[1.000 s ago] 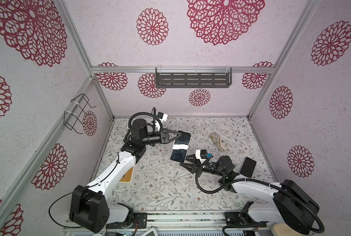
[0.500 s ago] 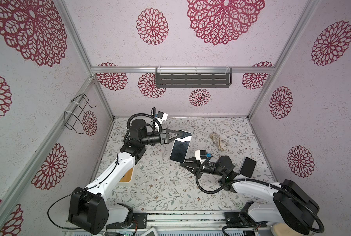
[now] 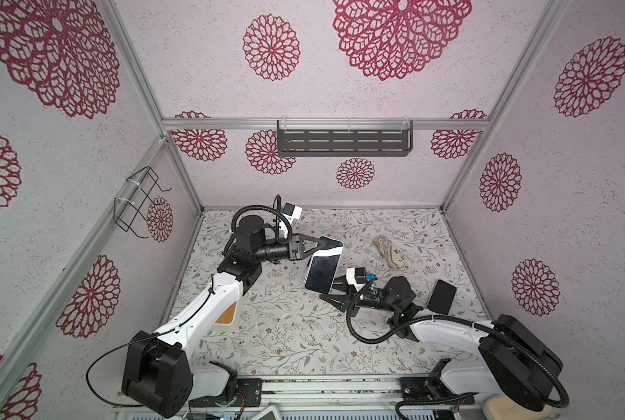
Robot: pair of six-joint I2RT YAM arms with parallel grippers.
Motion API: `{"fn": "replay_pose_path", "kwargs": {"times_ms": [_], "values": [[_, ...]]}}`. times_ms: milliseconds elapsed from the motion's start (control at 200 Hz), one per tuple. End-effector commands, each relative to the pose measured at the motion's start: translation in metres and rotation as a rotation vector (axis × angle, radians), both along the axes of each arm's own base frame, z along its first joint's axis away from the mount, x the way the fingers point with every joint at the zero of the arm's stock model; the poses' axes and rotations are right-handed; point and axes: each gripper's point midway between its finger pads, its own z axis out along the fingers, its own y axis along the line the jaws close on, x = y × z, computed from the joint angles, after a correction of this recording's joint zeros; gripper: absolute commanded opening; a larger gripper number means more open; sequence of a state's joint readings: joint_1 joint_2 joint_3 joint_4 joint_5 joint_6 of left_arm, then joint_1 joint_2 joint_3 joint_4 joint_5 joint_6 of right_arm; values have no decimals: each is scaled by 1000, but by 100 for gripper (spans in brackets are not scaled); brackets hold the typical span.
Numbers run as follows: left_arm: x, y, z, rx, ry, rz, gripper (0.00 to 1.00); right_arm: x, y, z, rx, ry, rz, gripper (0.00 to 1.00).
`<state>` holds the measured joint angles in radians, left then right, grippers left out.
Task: Take the phone out of the phone case
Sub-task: Remove the phone case from the phone.
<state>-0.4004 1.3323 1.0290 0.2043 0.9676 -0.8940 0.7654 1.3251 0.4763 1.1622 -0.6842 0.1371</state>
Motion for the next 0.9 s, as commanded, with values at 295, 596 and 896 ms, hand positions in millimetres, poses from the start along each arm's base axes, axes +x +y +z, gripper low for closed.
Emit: {"fn": "replay_pose_path", "kwargs": {"times_ms": [295,596,896], "values": [[-14,0,18,-21,-61,-30,0,-4,-17,33,112,-71,-19,32],[-5,-7,11,-34,-5,-27,0,-5,-14,33,111,-86,4,19],[7,-25,-20,23,114,-22,0,4,-12,33,98,-154,-50,15]]}}
